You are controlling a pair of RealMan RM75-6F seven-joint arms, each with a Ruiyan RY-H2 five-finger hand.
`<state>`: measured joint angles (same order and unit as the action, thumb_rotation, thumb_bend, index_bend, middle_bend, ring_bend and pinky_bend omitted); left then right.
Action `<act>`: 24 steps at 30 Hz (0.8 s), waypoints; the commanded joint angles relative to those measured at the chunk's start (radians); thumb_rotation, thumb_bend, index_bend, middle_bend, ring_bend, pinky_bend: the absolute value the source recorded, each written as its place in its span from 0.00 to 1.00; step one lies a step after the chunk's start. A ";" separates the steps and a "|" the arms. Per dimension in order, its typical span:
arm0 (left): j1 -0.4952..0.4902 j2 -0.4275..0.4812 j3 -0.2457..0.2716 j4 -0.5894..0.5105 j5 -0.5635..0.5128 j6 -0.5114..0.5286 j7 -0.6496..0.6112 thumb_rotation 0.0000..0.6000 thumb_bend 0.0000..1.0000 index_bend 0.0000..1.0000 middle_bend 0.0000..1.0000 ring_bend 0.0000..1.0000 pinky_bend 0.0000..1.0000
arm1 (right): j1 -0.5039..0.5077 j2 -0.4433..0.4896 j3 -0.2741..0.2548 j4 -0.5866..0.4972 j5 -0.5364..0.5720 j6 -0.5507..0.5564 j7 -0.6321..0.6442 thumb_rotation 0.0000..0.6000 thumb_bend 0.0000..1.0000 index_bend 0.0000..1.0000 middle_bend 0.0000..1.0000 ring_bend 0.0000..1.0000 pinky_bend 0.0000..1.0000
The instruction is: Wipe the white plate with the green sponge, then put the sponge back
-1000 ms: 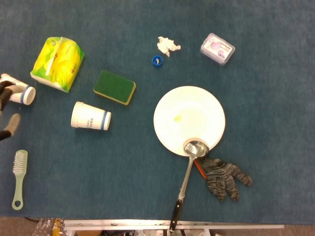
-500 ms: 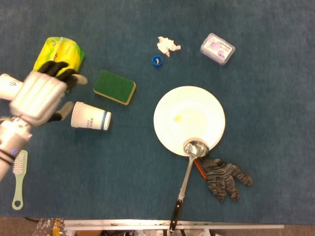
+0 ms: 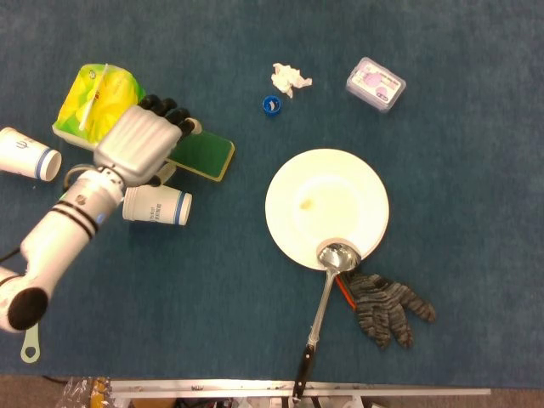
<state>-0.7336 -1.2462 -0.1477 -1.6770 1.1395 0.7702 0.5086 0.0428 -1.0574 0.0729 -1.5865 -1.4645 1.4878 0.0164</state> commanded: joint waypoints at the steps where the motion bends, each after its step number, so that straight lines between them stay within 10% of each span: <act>1: -0.040 -0.047 0.019 0.049 -0.051 -0.017 0.058 0.95 0.34 0.18 0.15 0.10 0.16 | 0.000 0.001 0.000 0.000 0.000 0.000 0.000 1.00 0.26 0.30 0.29 0.20 0.32; 24: -0.207 -0.214 0.117 0.223 -0.389 -0.011 0.278 0.96 0.33 0.11 0.04 0.02 0.16 | -0.006 0.008 0.002 0.007 0.003 0.004 0.018 1.00 0.26 0.30 0.29 0.20 0.32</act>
<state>-0.9301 -1.4549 -0.0389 -1.4625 0.7670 0.7597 0.7745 0.0369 -1.0496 0.0747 -1.5798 -1.4612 1.4916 0.0345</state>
